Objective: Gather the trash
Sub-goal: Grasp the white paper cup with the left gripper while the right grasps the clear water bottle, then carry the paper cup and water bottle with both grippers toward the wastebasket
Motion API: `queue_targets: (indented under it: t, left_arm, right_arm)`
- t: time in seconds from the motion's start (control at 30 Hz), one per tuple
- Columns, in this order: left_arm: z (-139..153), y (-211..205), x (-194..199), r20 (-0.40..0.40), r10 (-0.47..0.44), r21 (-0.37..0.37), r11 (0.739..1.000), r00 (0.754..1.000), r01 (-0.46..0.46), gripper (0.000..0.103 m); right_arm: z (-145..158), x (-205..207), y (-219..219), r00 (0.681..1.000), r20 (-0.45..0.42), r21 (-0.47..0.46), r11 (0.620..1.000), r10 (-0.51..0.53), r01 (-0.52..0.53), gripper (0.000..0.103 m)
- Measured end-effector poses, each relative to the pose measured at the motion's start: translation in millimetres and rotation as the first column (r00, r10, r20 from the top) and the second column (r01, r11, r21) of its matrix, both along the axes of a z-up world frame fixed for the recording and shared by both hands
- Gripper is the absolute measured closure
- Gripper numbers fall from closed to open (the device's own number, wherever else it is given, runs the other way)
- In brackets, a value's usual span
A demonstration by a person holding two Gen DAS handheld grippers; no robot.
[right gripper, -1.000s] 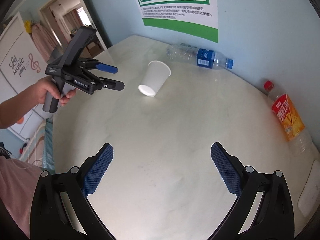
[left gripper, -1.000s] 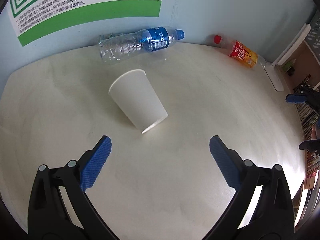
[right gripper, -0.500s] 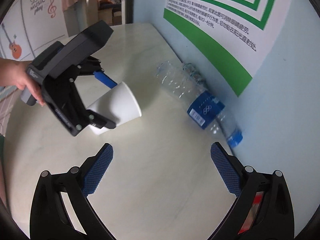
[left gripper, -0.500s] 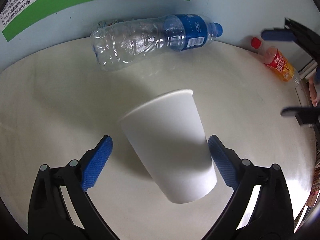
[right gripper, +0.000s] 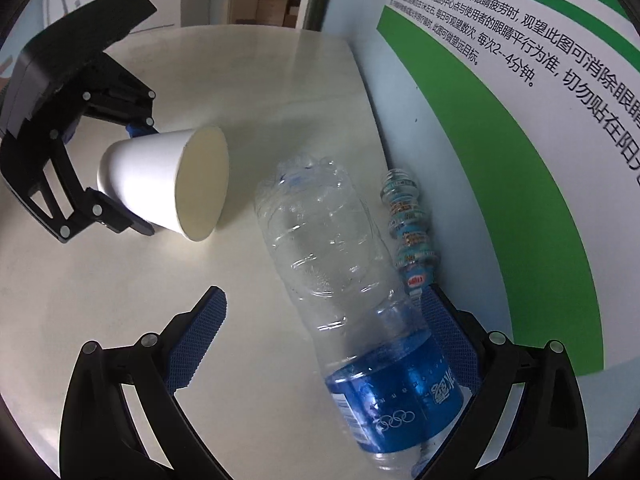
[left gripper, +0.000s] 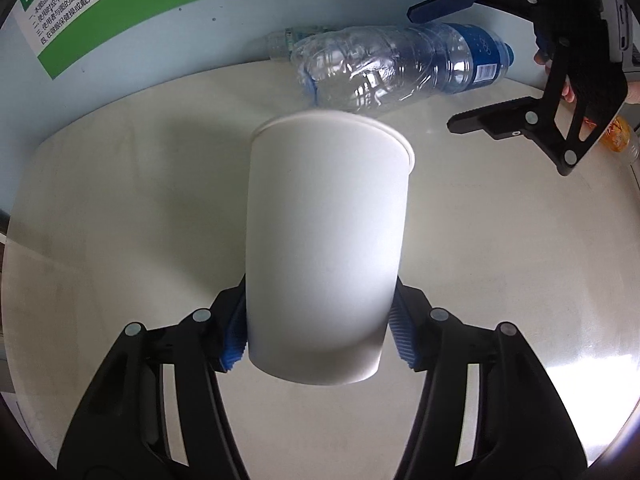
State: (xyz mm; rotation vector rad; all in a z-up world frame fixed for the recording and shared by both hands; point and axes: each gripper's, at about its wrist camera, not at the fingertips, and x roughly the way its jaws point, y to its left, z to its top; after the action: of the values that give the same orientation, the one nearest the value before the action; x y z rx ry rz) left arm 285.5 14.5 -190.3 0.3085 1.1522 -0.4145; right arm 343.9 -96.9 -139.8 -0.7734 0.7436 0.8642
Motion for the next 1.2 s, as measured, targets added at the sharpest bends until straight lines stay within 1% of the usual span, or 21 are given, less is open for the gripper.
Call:
queue_targets:
  t: [0.07,0.1,0.13,0.17,0.2,0.23,0.27,0.37,0.53,0.67,0.7,0.73,0.77,1.0,1.1,1.2]
  left_arm:
    - [0,6,2,-0.003,0.008,-0.011,1.000,1.000,-0.008,0.047]
    - [0,9,3,-0.004,0.012,-0.016,1.000,1.000,-0.012,0.047]
    - [0,11,4,-0.004,0.015,-0.021,1.000,1.000,-0.015,0.047]
    - [0,12,4,-0.004,0.016,-0.024,1.000,1.000,-0.016,0.047]
    - [0,13,4,-0.004,0.016,-0.025,1.000,1.000,-0.016,0.047]
    - [0,13,4,-0.003,0.015,-0.025,1.000,1.000,-0.015,0.047]
    - [0,13,3,-0.001,0.012,-0.024,1.000,1.000,-0.012,0.047]
    - [-1,11,1,-0.002,0.015,-0.029,0.999,1.000,-0.015,0.047]
    - [-1,13,-1,-0.004,0.014,-0.027,1.000,1.000,-0.014,0.047]
    - [7,11,2,0.011,0.012,-0.022,1.000,1.000,-0.012,0.047]
    - [10,10,1,0.016,0.014,-0.023,1.000,1.000,-0.014,0.047]
    - [13,9,0,0.019,0.015,-0.024,1.000,1.000,-0.015,0.047]
    - [16,9,-1,0.023,0.017,-0.024,1.000,1.000,-0.017,0.047]
    - [42,9,-21,0.055,0.018,-0.018,1.000,0.998,-0.017,0.047]
    - [53,13,-33,0.070,0.025,-0.016,1.000,0.997,-0.023,0.047]
    - [61,19,-51,0.083,0.037,-0.015,0.999,0.996,-0.036,0.047]
  right_arm:
    - [-5,6,3,1.000,0.002,0.000,1.000,-0.006,0.006,0.009]
    - [-7,7,4,1.000,0.012,0.000,1.000,-0.010,0.010,0.013]
    - [-10,8,5,1.000,0.020,-0.003,1.000,-0.014,0.014,0.021]
    - [-11,8,6,1.000,0.023,-0.006,1.000,-0.017,0.017,0.021]
    - [-12,7,7,1.000,0.025,0.002,1.000,-0.018,0.018,0.024]
    - [-13,5,6,0.999,0.027,0.005,1.000,-0.022,0.021,0.029]
    - [-14,4,4,0.999,0.030,0.002,1.000,-0.022,0.022,0.031]
    - [-16,0,7,0.998,0.053,-0.005,1.000,-0.017,0.017,0.032]
    - [-12,-13,7,1.000,0.019,-0.004,1.000,-0.012,0.012,0.036]
    - [1,-25,4,0.999,0.011,0.030,0.999,-0.030,0.030,0.037]
    - [5,-29,2,0.999,0.009,0.040,0.998,-0.038,0.038,0.040]
    - [10,-33,0,0.999,0.002,0.047,0.998,-0.044,0.044,0.046]
    - [13,-38,-2,0.999,0.003,0.048,0.997,-0.052,0.052,0.047]
    - [42,-75,-10,0.998,-0.001,0.055,0.996,-0.070,0.070,0.047]
    - [56,-86,-8,0.996,-0.002,0.078,0.993,-0.084,0.084,0.047]
    - [72,-110,-7,0.997,0.011,0.091,0.992,-0.083,0.081,0.047]
